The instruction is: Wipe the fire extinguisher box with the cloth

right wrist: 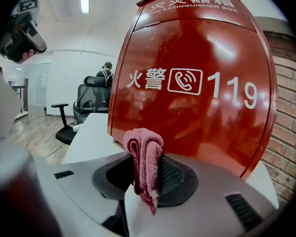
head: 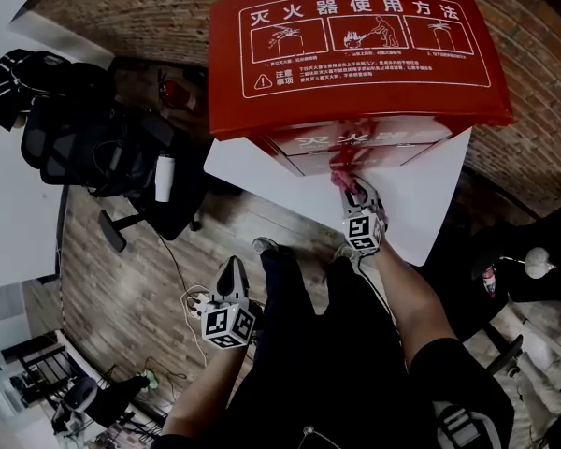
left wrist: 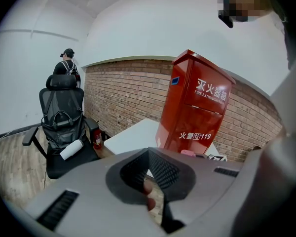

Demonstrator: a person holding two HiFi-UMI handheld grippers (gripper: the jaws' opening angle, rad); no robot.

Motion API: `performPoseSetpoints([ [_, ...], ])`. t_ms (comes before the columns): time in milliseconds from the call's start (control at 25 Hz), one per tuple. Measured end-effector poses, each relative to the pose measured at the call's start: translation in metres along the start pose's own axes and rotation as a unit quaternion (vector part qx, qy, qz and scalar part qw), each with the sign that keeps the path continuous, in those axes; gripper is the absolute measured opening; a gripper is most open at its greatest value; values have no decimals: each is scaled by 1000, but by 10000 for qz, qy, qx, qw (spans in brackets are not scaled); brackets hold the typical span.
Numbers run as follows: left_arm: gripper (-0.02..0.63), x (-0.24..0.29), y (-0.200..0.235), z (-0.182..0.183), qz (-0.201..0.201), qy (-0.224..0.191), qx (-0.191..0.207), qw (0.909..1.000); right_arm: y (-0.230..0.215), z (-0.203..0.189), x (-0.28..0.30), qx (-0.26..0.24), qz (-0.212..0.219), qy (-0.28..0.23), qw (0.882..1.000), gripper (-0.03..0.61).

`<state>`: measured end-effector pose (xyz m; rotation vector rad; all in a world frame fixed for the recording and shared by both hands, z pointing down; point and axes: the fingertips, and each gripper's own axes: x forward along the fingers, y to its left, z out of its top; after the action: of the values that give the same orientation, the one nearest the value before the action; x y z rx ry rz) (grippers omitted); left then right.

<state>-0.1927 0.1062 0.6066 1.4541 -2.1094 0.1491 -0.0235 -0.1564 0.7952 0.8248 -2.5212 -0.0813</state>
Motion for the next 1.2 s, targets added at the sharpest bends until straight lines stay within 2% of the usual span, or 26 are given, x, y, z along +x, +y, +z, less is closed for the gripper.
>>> performPoseSetpoints([
  [1200,28,22,-80,-1,-465,92,349,9983,-108,-53,-50,264,-573,236,9977,115],
])
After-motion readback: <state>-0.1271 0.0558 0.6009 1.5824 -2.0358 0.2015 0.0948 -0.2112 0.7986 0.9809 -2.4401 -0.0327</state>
